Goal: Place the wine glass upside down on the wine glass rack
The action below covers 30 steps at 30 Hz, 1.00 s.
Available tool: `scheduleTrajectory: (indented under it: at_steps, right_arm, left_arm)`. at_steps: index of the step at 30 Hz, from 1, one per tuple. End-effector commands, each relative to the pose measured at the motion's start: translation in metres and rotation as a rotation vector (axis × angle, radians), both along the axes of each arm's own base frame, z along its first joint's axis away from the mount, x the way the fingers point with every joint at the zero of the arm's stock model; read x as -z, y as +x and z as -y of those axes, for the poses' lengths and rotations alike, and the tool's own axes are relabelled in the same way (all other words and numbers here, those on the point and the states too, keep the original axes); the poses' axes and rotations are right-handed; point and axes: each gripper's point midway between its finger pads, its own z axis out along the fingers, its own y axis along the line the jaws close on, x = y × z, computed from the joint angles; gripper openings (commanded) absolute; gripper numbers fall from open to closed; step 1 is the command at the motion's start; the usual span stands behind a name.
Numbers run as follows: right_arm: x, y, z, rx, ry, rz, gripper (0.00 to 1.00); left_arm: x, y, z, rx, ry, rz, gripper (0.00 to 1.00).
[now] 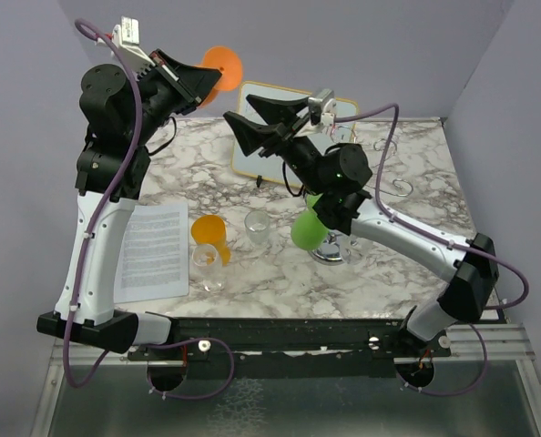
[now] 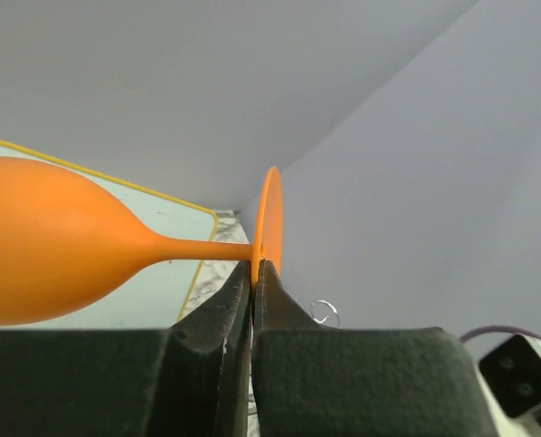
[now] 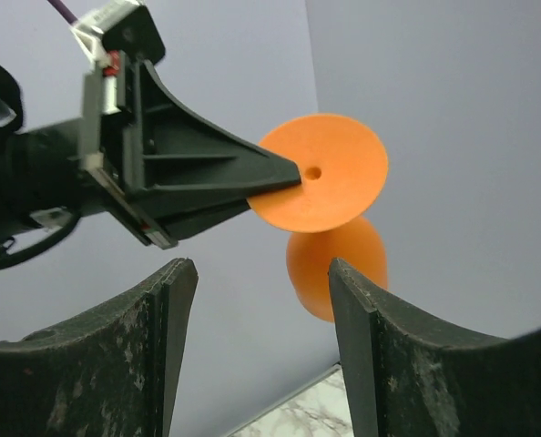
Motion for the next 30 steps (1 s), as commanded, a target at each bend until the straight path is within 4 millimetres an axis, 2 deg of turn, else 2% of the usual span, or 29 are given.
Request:
scheduleTrajectory:
  at_steps: [1, 3, 6, 8, 11, 14, 21, 24, 30]
  right_arm:
    - [-0.016, -0.027, 0.024, -0.041, 0.036, -0.005, 0.65]
    - [-0.021, -0.03, 0.043, -0.009, 0.067, -0.034, 0.65]
    - [-0.022, -0.033, 0.073, 0.053, 0.097, -0.117, 0.63]
    - [-0.016, -0.034, 0.093, 0.097, 0.102, -0.18, 0.63]
    - [0.002, -0.038, 0.121, 0.163, 0.082, -0.273, 0.63]
    - [0.018, -0.043, 0.147, 0.221, 0.072, -0.347, 0.63]
    - [0.033, -0.061, 0.192, 0.276, 0.102, -0.445, 0.62]
    - [0.026, -0.071, 0.208, 0.278, 0.137, -0.448, 0.62]
    - [0.018, -0.077, 0.225, 0.301, 0.167, -0.441, 0.62]
  left_arm:
    - [0.003, 0.003, -0.014, -0.089, 0.061, 0.011, 0.0]
    - [0.016, 0.004, -0.011, -0.073, 0.087, -0.004, 0.0]
    - [0.044, 0.003, -0.003, -0.016, 0.132, -0.048, 0.0]
    - [0.066, 0.0, 0.006, 0.048, 0.155, -0.088, 0.0]
    - [0.098, -0.01, 0.022, 0.166, 0.174, -0.149, 0.0]
    - [0.119, -0.023, 0.035, 0.258, 0.189, -0.185, 0.0]
    - [0.139, -0.061, 0.064, 0.503, 0.184, -0.224, 0.0]
    - [0.146, -0.077, 0.076, 0.632, 0.172, -0.249, 0.0]
    - [0.153, -0.091, 0.088, 0.729, 0.143, -0.308, 0.0]
